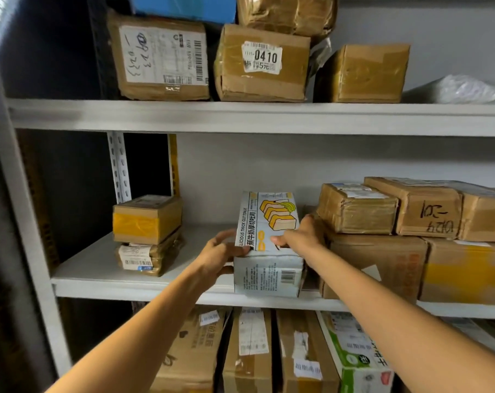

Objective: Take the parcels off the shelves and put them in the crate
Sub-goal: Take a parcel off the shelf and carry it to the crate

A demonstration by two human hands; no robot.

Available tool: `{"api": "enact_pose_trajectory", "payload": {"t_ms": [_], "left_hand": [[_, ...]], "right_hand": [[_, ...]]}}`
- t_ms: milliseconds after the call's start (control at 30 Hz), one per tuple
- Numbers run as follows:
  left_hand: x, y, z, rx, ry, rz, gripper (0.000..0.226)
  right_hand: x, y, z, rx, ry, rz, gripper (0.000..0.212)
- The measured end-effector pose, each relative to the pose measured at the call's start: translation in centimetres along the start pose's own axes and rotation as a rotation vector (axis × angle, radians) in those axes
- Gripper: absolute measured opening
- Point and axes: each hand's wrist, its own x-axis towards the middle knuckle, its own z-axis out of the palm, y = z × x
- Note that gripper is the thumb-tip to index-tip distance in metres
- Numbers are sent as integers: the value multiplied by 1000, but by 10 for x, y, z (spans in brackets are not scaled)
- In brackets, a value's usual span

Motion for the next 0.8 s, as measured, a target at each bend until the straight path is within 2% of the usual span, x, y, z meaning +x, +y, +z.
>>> {"api": "enact_pose_trajectory", "payload": {"t_ms": [100,200,333,367,467,500,600,667,800], "left_hand": [[-8,7,0,-9,-12,-1,88],[-14,19,4,49,-47,56,93],[-14,27,9,-26,54,138,100],[-14,27,9,-25,40,154,97],[-15,23,7,151,-36,235,60],[-15,20,6,180,-21,249,54],[-13,10,7,242,84,290,50],[-13,9,7,258,92,325,46],[-21,9,0,183,66,324,70]], "right_hand": [[0,-8,-7,-30,-114,18,63],[-1,-11,-10,-13,-154,-15,74],[-5,-10,-22,95,-115,-171,68],[-6,-9,-24,84,-88,-207,68],[-9,-4,-23,71,-45,-241,66],[-11,-1,-20,74,-45,-236,65],[-17,15,-10,118,-29,-275,67],[-20,21,-9,165,-54,-289,70],[-26,23,-12,212,-108,-268,78]]}}
